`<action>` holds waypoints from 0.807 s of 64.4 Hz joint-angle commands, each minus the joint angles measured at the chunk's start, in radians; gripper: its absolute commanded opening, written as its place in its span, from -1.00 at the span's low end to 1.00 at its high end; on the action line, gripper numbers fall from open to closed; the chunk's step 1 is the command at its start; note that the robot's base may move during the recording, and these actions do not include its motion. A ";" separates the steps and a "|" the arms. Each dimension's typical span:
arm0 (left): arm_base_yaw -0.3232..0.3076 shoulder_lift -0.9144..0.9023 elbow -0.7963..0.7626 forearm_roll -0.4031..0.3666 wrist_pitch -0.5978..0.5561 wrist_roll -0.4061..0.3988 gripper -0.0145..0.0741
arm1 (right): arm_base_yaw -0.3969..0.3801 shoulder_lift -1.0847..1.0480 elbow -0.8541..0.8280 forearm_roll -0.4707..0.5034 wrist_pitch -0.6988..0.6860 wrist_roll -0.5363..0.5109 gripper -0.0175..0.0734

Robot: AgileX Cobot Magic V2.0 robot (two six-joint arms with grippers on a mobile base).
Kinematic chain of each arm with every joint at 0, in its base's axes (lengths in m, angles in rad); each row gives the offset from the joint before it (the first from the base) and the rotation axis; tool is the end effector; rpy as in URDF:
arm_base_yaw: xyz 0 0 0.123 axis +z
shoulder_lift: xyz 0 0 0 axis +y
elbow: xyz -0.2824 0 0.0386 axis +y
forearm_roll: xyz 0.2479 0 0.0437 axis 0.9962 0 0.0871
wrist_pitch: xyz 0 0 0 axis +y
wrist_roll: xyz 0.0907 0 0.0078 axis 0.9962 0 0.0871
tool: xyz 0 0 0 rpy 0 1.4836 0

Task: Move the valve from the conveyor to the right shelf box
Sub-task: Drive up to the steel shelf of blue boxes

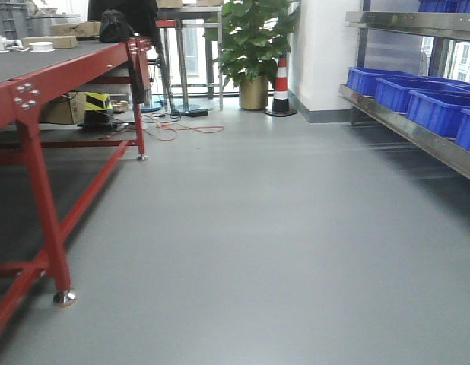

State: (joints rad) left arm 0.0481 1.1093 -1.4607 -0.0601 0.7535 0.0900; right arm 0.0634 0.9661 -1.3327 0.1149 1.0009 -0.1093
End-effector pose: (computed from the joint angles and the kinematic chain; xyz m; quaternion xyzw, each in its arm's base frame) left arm 0.2129 0.0065 0.4912 0.0113 0.8088 0.0111 0.5879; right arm 0.1635 0.0192 0.4599 -0.0717 0.8674 0.0461 0.4902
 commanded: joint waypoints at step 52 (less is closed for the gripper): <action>-0.005 -0.011 -0.010 -0.006 -0.062 -0.004 -0.92 | 0.000 -0.011 -0.014 -0.005 -0.066 -0.005 -0.96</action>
State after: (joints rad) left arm 0.0481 1.1093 -1.4607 -0.0583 0.7497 0.0900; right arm 0.0634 0.9661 -1.3327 0.1149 1.0009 -0.1093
